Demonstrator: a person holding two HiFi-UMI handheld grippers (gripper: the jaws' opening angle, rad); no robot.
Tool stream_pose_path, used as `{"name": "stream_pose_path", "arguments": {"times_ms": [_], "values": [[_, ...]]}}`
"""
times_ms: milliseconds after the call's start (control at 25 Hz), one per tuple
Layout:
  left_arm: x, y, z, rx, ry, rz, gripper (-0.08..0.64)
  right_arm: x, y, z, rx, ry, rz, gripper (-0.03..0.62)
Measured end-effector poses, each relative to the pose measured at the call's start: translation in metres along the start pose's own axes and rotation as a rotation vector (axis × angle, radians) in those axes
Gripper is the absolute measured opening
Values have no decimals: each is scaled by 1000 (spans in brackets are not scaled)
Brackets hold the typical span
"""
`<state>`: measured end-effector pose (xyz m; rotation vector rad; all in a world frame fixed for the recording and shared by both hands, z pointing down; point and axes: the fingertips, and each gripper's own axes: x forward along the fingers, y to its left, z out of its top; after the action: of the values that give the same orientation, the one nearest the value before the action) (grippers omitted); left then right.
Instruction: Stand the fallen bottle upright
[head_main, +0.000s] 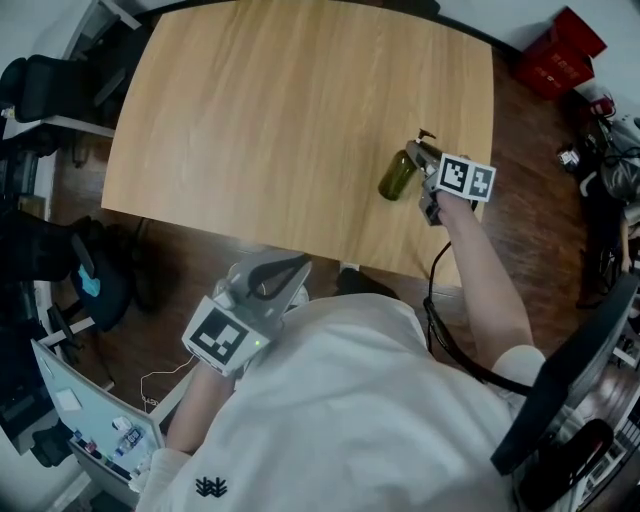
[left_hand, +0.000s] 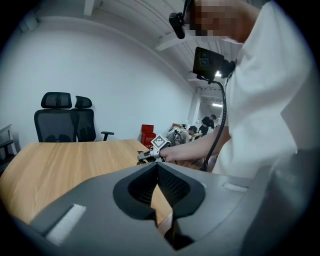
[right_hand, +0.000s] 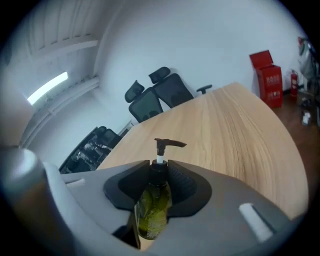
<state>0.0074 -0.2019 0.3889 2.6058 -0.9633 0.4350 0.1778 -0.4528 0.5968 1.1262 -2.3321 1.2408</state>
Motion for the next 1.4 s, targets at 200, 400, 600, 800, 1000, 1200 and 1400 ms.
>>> {"name": "stream_pose_path", "arguments": {"times_ms": [200,400,600,800,1000,1200,1400], "values": [[-11,1,2,35,-14,-17,0,-15,39,-10,-284,-67,-17,112],[-23,2,5,83,-33,-33,0,-29,63,-30,-527,-117,-90,112],[-45,-1,7,156,-61,-41,0,-32,68,-45,-651,-162,-162,114],[-75,-1,3,159,-95,-25,0,-40,61,-50,-681,-192,-243,118],[-105,-7,-10,176,-115,-44,0,-44,44,-48,-636,-168,-303,171],[-135,-18,-33,159,-136,-90,0,-82,44,-38,-546,-221,-399,212],[-147,-27,-63,117,-140,-144,0,-144,82,-80,-484,-238,-411,212]]}}
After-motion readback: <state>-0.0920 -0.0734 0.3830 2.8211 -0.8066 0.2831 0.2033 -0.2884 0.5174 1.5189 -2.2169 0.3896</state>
